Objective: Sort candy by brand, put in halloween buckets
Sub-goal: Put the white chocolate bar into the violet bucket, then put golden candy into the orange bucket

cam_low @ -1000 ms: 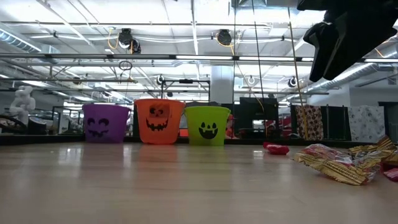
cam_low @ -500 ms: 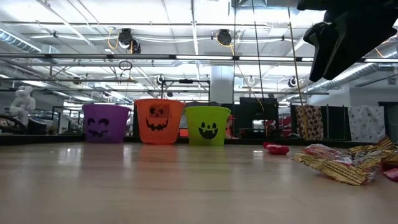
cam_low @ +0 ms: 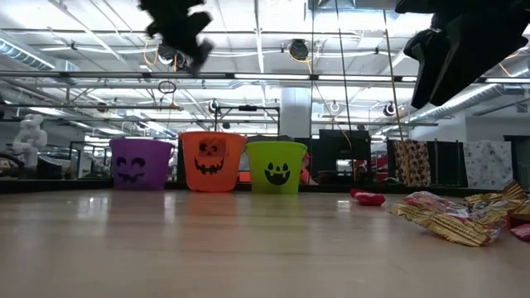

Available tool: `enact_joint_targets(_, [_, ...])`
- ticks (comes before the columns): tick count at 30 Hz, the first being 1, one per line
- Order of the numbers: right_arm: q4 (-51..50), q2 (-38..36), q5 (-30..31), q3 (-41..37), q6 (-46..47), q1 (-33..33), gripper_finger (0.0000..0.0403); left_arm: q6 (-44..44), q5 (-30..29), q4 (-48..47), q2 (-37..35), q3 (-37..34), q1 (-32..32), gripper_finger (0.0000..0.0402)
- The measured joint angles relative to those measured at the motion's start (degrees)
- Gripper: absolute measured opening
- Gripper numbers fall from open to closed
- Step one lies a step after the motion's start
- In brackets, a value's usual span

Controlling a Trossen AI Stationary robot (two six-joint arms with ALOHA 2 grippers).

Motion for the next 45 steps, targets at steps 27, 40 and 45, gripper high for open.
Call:
enact_joint_targets(27, [5.96, 0.02, -0.1, 0.0, -5.67, 0.0, 0.0212, 2.53, 1.45, -8.16, 3.15, -7.75, 26.29, 0.0063])
enact_joint_targets(40, [5.96, 0.02, -0.08, 0.0, -5.69, 0.0, 0.0212, 7.03, 2.48, -1.13, 7.73, -13.2, 31.56, 0.0128])
enact_joint_targets(45, [5.93, 0.02, -0.08, 0.0, -5.93, 0.0, 0.0212, 8.79, 2.33, 1.4, 7.85, -12.29, 31.46, 0.0171])
